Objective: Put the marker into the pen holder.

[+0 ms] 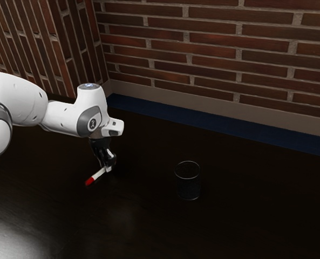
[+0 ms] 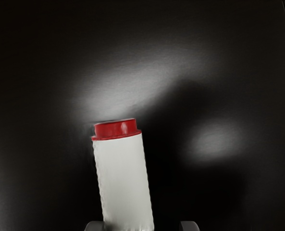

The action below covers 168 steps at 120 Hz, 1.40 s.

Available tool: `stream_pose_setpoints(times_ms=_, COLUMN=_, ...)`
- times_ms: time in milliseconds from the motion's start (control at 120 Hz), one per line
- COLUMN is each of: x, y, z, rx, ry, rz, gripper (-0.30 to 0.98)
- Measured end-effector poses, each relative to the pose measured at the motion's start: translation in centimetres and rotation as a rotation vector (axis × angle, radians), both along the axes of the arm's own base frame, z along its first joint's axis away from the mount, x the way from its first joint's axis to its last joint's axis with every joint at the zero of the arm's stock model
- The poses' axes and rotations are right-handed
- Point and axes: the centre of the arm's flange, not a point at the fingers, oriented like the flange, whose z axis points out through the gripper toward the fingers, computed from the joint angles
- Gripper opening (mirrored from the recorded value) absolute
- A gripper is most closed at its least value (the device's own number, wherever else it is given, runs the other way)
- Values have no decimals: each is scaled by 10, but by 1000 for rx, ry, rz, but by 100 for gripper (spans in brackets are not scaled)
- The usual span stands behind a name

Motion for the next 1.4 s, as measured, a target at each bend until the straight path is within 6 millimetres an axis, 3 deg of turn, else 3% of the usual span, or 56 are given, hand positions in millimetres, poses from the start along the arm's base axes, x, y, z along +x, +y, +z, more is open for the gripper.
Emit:
stream_pose_setpoints(times_ms=683, x=-1, y=1, z=-2, rx=4, ry=3, rz=-9, gripper=-1)
stream_pose_setpoints(times_ms=883, x=4, y=-1, z=49, rx=11, ry=-67, rz=-10, gripper=-6)
stream_pose_setpoints(times_ms=1033, x=18, y=-42, z=91, rx=-30, ry=-155, rz=-47, gripper=-8)
stream_pose_setpoints(times_ms=1208, x=40, y=-119, z=155, rx=-121, ry=-324, rz=-120, gripper=-9)
stream_pose_setpoints(times_ms=1400, x=38, y=-218, z=177, rx=-230, ry=-486, rz=-220, gripper=-9)
